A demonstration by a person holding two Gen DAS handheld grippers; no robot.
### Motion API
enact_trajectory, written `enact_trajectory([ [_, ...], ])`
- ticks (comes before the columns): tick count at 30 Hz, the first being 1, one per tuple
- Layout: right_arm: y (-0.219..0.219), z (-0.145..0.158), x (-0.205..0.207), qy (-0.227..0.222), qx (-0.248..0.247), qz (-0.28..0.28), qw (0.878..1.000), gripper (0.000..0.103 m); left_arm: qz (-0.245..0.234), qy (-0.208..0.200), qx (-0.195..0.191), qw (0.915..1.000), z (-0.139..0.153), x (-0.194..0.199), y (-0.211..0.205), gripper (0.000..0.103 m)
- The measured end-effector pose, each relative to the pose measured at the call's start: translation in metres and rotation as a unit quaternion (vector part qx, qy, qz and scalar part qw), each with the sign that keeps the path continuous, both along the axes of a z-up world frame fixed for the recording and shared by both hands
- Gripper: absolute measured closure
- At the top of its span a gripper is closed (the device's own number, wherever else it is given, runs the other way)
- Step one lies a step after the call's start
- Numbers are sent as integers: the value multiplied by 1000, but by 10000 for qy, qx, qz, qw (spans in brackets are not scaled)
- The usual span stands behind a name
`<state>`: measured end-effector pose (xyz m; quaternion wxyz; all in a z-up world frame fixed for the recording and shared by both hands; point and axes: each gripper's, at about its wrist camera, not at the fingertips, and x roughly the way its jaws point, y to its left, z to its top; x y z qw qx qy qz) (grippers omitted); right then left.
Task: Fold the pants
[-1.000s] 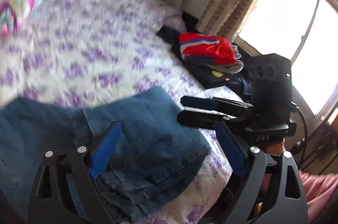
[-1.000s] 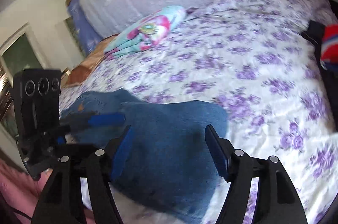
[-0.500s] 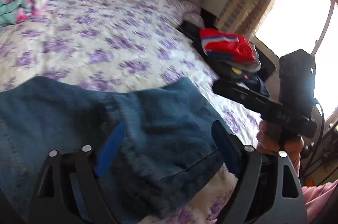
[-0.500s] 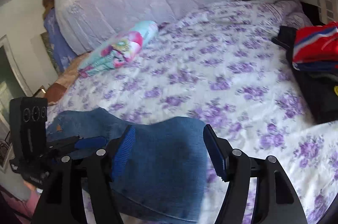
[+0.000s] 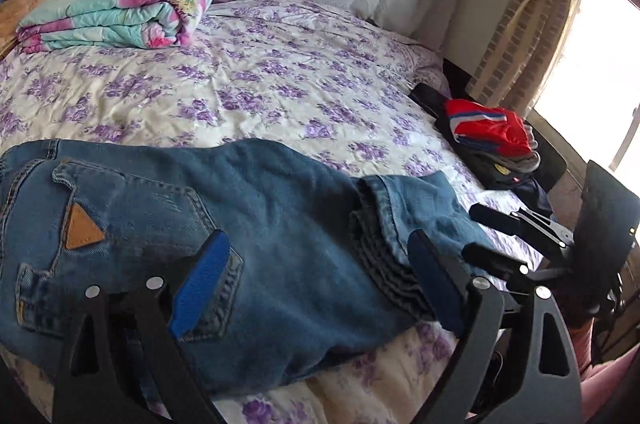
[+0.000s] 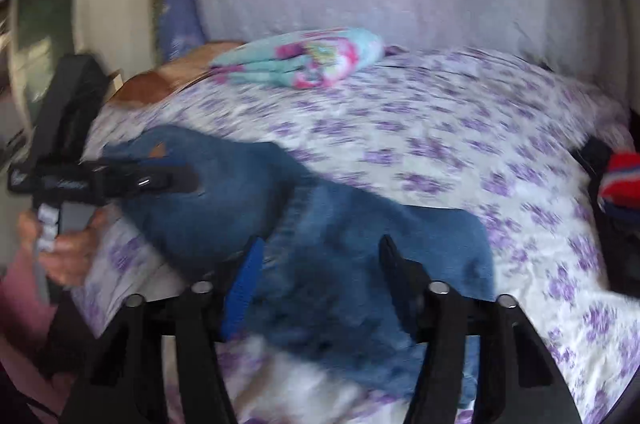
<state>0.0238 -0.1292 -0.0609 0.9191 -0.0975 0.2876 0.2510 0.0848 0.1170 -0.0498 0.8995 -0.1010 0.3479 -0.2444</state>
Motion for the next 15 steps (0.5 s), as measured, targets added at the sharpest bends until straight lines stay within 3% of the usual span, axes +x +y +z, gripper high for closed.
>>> enact_trajectory([
  [2, 15, -4, -2, 167, -306, 262, 9990, 67, -135, -35, 38, 9999, 0, -5, -5, 15],
  [6, 23, -6, 3, 353, -500, 544, 9966, 67, -428, 32, -169, 9989, -3, -14, -14, 15],
  [10, 25, -1, -2, 453, -402, 981, 9933, 68, -420, 95, -194, 9989, -1, -9, -20, 15],
  [13, 32, -7, -5, 464, -670, 1056, 9911, 68, -466, 140, -228, 9986, 1, -2, -21, 15],
  [14, 33, -9, -3, 501, -691, 1021, 9911, 70, -470, 170, -222, 9985, 2, 1, -21, 15],
  [15, 33, -11, 1, 569, -669, 957, 9915, 78, -454, 229, -183, 9985, 1, 6, -23, 15],
])
